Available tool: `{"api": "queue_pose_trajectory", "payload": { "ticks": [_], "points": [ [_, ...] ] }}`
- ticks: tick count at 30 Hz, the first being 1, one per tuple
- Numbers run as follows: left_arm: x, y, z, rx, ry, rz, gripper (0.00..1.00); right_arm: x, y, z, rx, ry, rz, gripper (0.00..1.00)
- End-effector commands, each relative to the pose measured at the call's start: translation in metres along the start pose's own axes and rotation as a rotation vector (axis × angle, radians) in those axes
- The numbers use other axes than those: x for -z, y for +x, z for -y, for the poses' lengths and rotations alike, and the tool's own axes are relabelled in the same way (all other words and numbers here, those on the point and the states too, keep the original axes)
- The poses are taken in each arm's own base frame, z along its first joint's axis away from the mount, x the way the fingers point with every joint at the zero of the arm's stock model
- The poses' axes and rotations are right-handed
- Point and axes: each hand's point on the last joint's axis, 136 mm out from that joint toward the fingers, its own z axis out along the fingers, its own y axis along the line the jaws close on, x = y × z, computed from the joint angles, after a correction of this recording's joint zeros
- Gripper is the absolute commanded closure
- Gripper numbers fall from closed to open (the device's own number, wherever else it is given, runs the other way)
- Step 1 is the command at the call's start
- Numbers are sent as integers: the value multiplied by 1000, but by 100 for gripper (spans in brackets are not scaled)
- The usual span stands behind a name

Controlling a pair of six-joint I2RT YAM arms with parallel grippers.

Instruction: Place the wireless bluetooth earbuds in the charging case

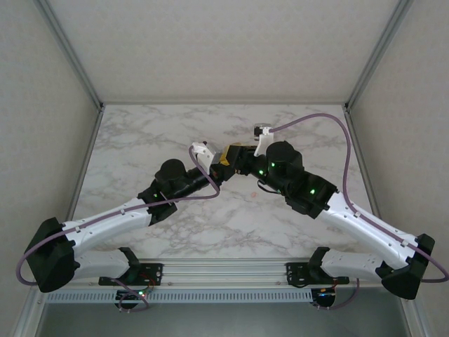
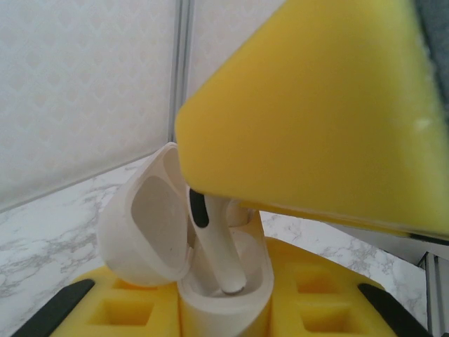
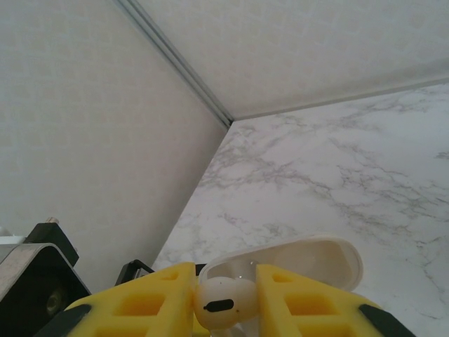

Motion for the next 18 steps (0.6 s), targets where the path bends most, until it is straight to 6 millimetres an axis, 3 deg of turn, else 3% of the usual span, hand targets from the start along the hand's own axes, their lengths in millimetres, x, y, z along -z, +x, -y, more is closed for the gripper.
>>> {"api": "queue_pose_trajectory", "payload": {
  "ticks": [1,18],
  "points": [
    [3,-43,9,13,18,129,98,1,8,-2,40,0,-36,73],
    [5,-53,4,2,-18,156,98,11,16,0,146,-2,-87,72]
  ]
}}
